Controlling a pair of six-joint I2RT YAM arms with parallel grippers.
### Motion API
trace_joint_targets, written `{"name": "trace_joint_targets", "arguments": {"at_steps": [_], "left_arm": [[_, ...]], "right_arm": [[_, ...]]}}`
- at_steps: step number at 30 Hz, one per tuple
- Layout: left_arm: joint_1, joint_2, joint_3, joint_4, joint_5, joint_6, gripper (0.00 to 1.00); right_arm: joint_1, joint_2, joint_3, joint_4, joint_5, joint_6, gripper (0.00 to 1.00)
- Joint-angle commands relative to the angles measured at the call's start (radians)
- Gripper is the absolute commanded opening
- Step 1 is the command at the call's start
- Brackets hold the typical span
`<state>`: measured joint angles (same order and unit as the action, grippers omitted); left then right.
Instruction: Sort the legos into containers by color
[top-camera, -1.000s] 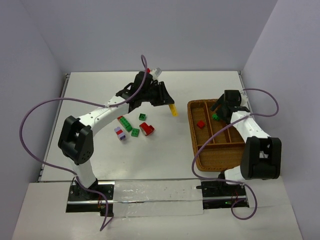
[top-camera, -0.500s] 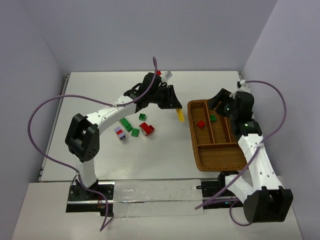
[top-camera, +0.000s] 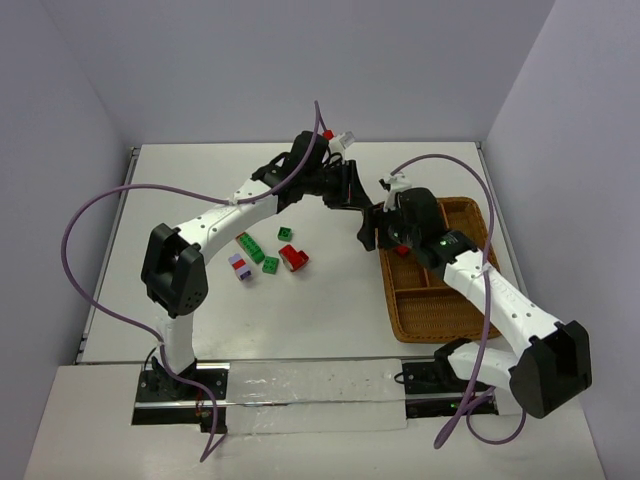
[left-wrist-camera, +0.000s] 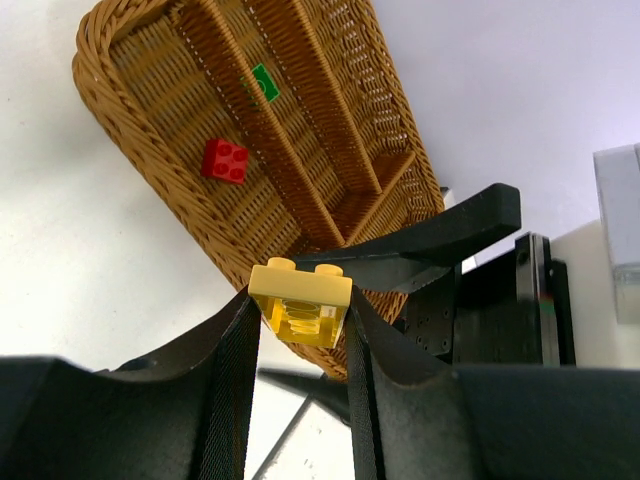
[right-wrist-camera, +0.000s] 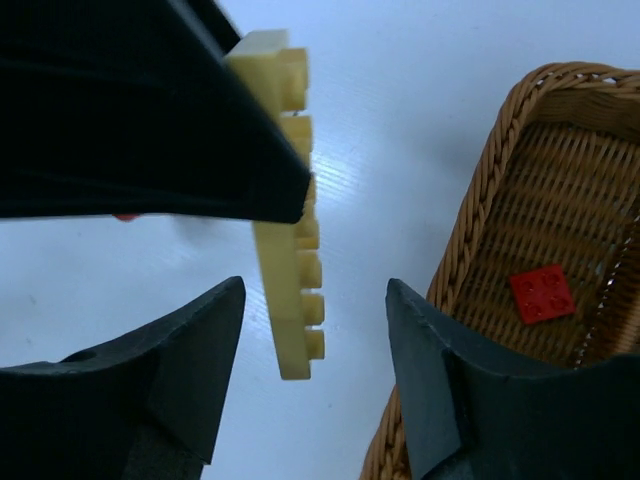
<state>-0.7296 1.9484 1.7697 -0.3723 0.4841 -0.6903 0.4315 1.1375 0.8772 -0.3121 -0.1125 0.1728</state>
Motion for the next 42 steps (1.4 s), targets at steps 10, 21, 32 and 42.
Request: {"name": "trace_joint_targets", "arguments": {"at_steps": [10, 21, 32, 42], "left_arm": [[0.002, -0.028, 0.01, -0.009, 0.0, 0.024, 0.0], [0.107, -0.065, -0.031, -0.061, -0.107, 0.047, 0.99], [0.225, -0.136, -0.114, -0.236, -0.475, 0.173, 0.99], [0.226, -0.068, -0.142, -0.314, -0.598, 0.156, 0.99]], "right_arm": [[0.018, -0.029, 0.031, 0.1, 0.096, 0.036, 0.0], [-0.01, -0.04, 0.038, 0.011, 0.358, 0.08, 0.0], [-0.253, 0.076, 0.105, -0.107, 0.783, 0.07, 0.0], [-0.448, 0.18, 0.075, -0.056, 0.617, -0.072, 0.0]]}}
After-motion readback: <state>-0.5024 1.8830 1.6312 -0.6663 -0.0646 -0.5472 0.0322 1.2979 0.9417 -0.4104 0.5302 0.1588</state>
